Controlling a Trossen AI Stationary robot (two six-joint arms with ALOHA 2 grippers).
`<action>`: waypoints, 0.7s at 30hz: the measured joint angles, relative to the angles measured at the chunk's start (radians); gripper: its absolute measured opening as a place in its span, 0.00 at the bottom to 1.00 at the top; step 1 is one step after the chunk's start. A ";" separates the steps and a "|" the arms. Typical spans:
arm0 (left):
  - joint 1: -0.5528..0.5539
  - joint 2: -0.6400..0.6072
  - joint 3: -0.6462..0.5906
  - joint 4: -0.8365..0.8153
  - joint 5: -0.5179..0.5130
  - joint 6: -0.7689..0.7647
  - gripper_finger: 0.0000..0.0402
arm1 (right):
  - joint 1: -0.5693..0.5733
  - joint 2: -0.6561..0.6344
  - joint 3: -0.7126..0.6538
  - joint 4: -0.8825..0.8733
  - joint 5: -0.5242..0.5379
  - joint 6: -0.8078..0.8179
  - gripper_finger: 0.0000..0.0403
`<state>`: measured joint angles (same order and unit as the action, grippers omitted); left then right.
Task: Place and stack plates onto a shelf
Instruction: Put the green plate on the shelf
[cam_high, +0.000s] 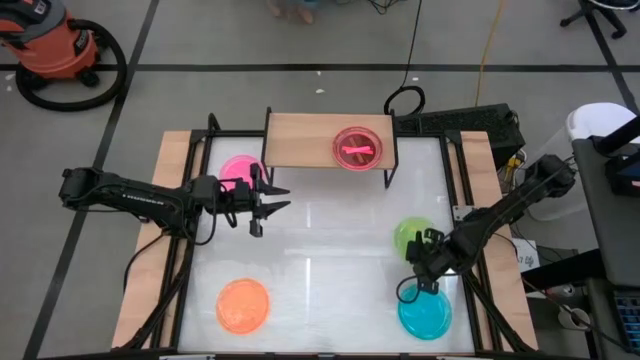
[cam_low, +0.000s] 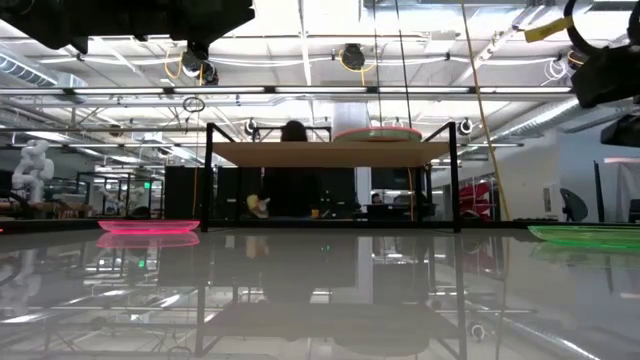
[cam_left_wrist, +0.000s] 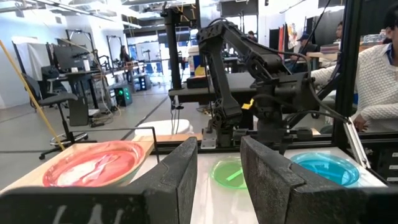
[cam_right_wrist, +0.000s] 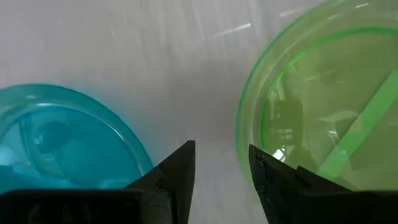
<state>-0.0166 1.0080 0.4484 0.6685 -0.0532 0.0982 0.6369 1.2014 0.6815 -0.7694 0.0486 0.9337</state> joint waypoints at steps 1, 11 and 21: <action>0.000 0.000 0.000 0.000 0.000 -0.003 0.32 | 0.004 0.004 0.000 -0.001 0.001 0.000 0.33; 0.000 0.000 0.000 -0.011 0.000 -0.005 0.32 | 0.033 0.070 0.000 0.045 0.002 -0.014 0.33; 0.000 0.000 0.000 -0.014 0.000 -0.005 0.32 | 0.033 0.167 0.000 0.008 0.036 -0.029 0.33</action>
<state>-0.0166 1.0080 0.4484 0.6548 -0.0532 0.0933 0.6697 1.3681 0.6819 -0.7612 0.0845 0.9043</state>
